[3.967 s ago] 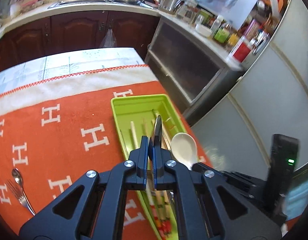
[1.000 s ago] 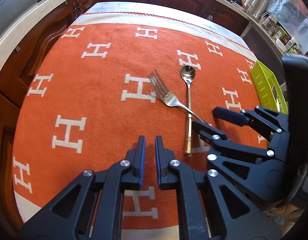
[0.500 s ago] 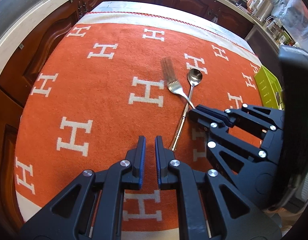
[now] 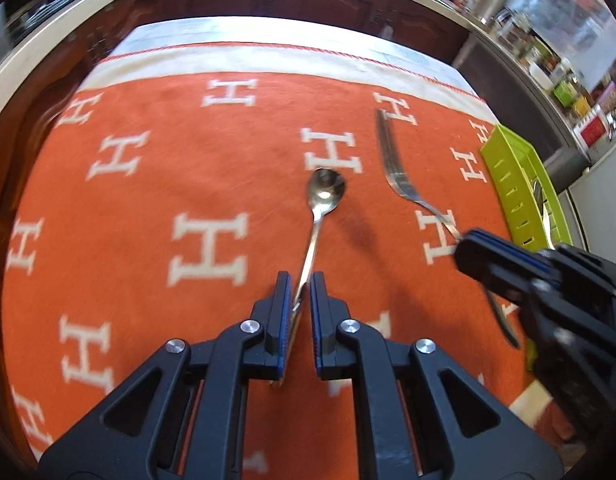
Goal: Organize utensils
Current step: 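Grasp the steel fork with the right tool while the left tool grasps the steel spoon, then carry the fork and spoon into the green tray and open both tools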
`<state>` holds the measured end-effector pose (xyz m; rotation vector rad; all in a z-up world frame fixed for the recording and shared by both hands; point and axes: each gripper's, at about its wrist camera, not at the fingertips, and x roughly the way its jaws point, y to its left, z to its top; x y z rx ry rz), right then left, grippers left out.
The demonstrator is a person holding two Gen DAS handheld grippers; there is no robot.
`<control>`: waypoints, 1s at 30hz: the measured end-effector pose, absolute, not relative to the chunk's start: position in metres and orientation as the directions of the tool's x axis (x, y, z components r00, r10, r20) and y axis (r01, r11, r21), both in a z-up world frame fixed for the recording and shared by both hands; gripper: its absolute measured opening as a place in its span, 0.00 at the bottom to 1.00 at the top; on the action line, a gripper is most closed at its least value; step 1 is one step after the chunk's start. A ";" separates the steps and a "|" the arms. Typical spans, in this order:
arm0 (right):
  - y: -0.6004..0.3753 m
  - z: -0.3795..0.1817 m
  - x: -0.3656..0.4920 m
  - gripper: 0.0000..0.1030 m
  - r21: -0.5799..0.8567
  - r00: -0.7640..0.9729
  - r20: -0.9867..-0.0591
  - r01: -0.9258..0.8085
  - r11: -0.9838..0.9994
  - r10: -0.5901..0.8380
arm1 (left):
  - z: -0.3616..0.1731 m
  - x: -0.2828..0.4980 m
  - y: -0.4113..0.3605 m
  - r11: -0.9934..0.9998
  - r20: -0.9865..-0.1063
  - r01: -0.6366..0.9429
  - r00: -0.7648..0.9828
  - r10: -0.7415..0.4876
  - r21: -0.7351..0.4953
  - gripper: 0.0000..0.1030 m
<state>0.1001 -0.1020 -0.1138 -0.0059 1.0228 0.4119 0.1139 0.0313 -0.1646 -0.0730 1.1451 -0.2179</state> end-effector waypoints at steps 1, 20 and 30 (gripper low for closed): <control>-0.109 -0.111 0.099 0.05 0.196 0.458 -0.825 -0.317 0.928 0.331 | -0.167 0.118 0.025 0.978 -0.898 0.148 0.394 -0.198 -0.150 0.06; -0.181 -0.094 0.081 0.05 0.297 0.520 -0.785 -0.161 0.941 0.336 | -0.162 0.119 -0.002 0.973 -0.881 0.183 0.426 -0.206 -0.139 0.02; -0.237 -0.060 0.055 0.05 0.320 0.612 -0.738 -0.053 0.946 0.284 | -0.090 0.100 -0.050 0.929 -0.815 0.264 0.456 -0.358 -0.260 0.02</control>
